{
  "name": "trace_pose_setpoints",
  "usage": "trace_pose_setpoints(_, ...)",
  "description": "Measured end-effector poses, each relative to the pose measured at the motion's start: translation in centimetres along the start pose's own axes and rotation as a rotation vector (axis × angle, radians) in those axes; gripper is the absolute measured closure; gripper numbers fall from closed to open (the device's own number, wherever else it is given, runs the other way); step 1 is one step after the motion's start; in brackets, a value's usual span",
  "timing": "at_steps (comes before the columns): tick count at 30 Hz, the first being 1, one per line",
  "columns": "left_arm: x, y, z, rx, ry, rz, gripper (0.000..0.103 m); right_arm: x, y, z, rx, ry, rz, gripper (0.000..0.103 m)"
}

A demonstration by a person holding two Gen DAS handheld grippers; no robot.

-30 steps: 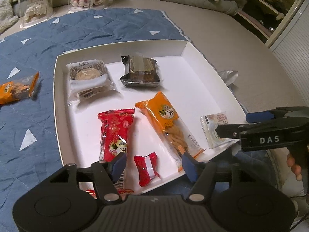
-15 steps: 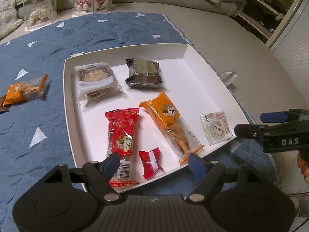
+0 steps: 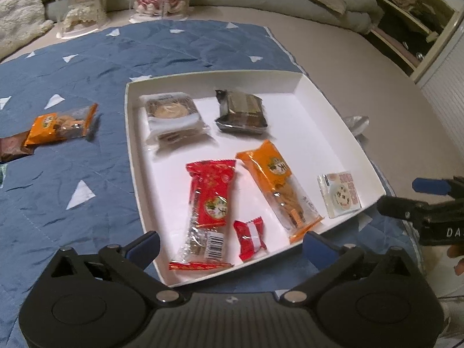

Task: Organize snacks
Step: 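Withdraw both tools from the box toward the remaining snacks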

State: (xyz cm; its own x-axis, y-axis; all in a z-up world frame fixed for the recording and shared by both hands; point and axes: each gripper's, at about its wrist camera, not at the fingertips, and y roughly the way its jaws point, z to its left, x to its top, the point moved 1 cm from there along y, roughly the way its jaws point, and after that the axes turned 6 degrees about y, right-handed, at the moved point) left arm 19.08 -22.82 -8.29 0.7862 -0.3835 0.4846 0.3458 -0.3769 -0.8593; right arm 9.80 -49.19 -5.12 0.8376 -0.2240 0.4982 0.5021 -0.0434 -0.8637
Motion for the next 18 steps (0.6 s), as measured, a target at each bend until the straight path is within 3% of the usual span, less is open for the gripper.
trace_pose_setpoints(9,0.4,-1.6,2.2,0.03,-0.001,-0.021,0.0,0.4,-0.4,2.0,0.019,-0.02,-0.016,0.0)
trace_pose_setpoints(18,0.3,-4.4,7.6,0.102,-0.064,-0.052,0.0,2.1,0.0,6.2,0.062,-0.078,-0.035,0.0)
